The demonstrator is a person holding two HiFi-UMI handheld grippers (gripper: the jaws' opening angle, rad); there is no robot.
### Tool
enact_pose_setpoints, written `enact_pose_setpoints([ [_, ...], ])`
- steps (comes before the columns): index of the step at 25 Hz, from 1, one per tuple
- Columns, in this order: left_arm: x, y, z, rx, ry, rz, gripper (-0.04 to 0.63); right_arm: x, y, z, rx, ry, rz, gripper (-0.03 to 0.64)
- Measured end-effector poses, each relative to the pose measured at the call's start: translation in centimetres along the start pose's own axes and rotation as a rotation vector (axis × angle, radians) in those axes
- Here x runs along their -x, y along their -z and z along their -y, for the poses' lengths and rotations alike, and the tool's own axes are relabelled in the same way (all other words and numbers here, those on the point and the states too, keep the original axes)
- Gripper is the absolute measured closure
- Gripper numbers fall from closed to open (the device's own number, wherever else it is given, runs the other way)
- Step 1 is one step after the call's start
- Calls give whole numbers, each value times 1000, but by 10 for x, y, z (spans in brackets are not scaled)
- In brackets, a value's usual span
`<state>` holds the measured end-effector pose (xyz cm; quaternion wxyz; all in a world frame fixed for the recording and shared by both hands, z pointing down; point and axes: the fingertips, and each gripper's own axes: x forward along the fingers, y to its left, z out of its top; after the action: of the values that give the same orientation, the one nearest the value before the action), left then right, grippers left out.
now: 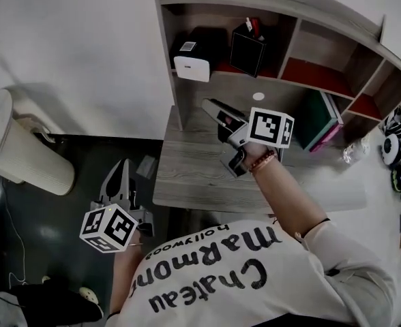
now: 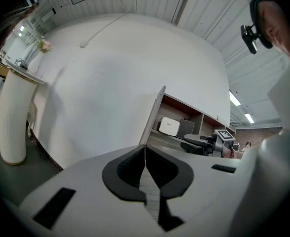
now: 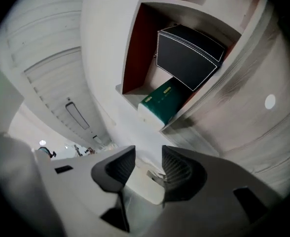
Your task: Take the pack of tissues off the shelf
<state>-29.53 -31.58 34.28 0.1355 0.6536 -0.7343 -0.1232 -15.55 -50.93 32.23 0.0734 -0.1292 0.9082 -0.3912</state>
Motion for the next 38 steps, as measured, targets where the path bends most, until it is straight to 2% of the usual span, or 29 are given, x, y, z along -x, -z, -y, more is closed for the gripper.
enact_pose_setpoints([
  [2,1,1,0,-4,-5,-6,577,-6,-10,1,-85,-22,26,392],
  [4,1,1,2,-12,-4,-11,577,-13,-21,1,-126,-59,55,315],
  [7,0,-1,6,-25,-1,-14,577,-19,-36,5,-211,-68,105,262],
  [11,-1,0,8,-33,0,-21,577,-30,-52,9,-358,-86,167,227],
  [15,-2,-1,11,-43,8,-32,577,-34,-70,10,-419,-97,234,179],
  [25,-5,1,6,-41,12,-37,577,-50,-75,21,-554,-82,268,175],
  [31,-7,2,2,-36,14,-34,577,-50,-77,24,-556,-88,297,266],
  [38,-8,2,0,-29,21,-31,577,-51,-75,22,-572,-103,280,284],
])
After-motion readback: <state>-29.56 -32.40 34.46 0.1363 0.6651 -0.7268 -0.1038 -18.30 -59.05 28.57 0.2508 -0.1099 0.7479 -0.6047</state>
